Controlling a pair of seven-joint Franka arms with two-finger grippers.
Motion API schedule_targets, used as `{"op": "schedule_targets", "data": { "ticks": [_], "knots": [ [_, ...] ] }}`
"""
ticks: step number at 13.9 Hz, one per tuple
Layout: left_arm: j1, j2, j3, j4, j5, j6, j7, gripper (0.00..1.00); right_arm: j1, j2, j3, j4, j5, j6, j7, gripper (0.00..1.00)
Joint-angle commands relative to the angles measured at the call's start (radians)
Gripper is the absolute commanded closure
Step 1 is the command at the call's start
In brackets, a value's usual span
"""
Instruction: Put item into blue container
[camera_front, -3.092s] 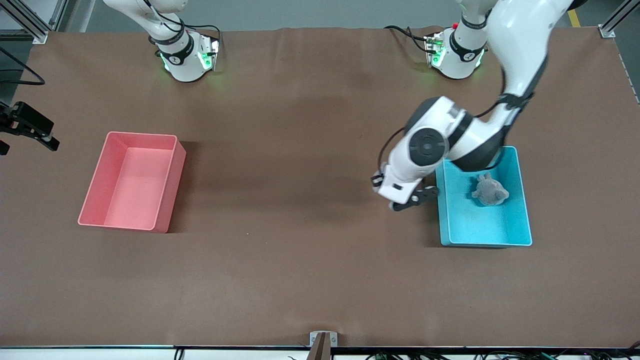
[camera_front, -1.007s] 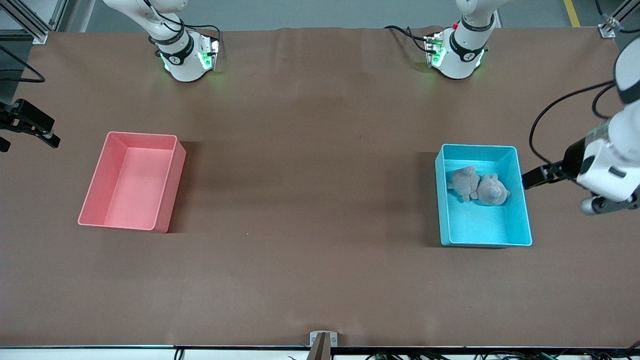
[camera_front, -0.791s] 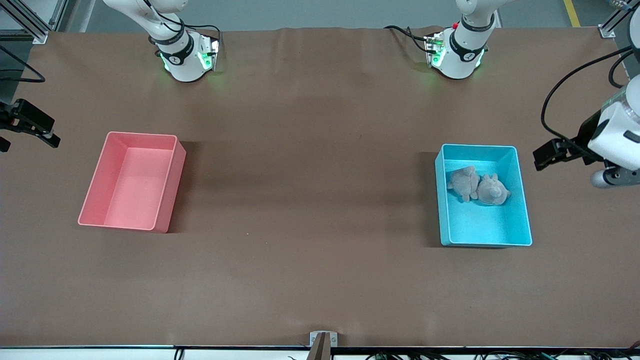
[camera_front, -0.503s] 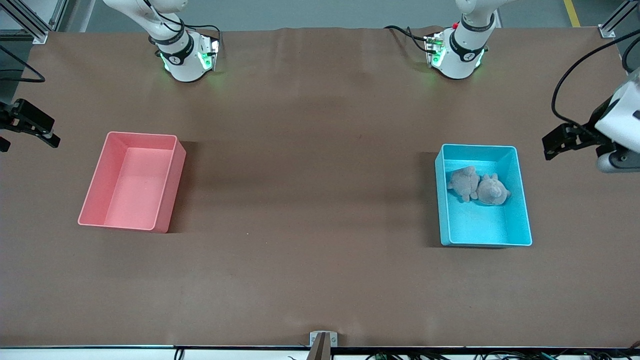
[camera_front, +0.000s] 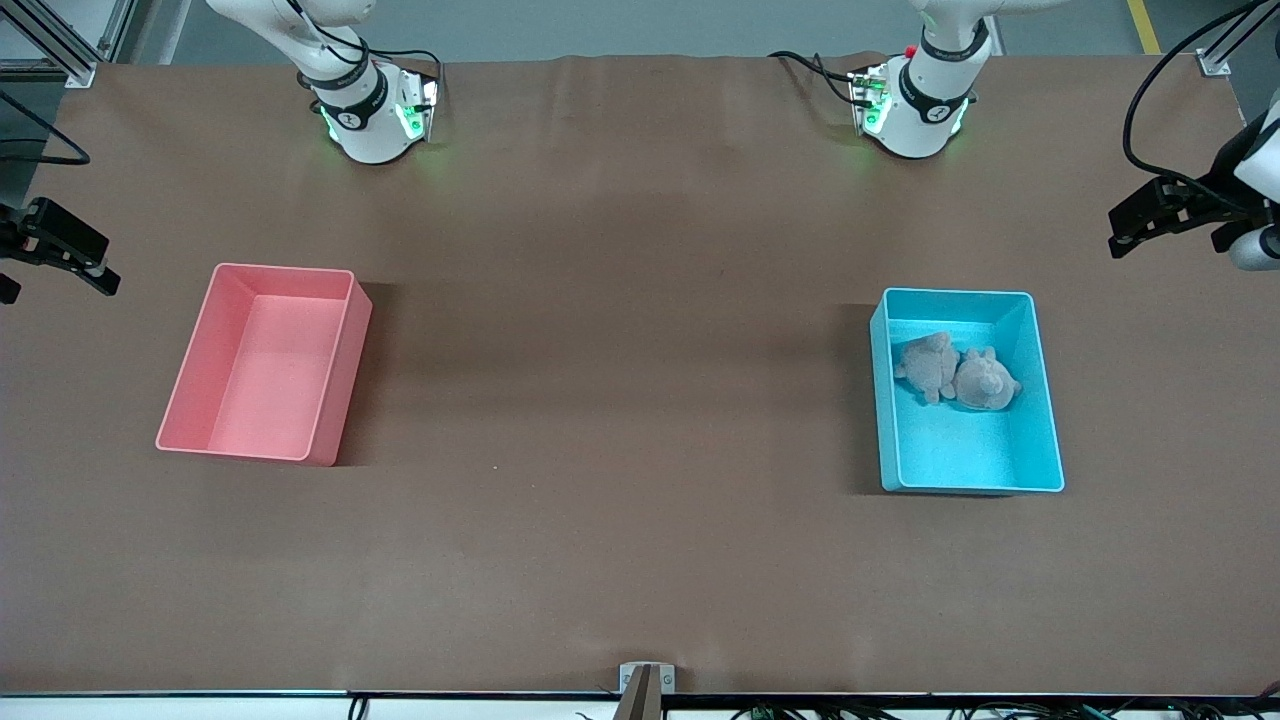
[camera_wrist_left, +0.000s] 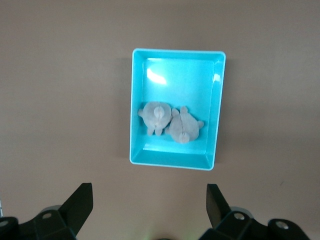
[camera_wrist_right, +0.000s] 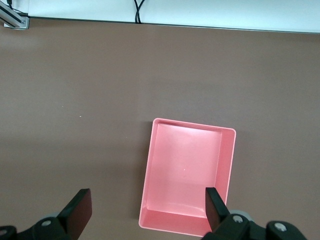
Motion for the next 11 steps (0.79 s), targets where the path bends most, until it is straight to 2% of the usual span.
{"op": "schedule_targets", "data": {
  "ticks": [1,5,11],
  "knots": [
    [-0.038,-0.099,0.040,-0.110,-0.042,0.012,-0.010,0.00,-0.013,0.003,0.014,0.012,-0.016,-0.012,0.001,0.00],
    [-0.041,-0.194,0.031,-0.224,-0.067,0.079,-0.013,0.00,-0.013,0.003,0.014,0.012,-0.016,-0.012,0.001,0.00],
    [0.065,-0.182,-0.092,-0.208,-0.102,0.093,-0.012,0.00,-0.015,0.002,0.014,0.012,-0.018,-0.012,0.001,0.00]
  ]
}}
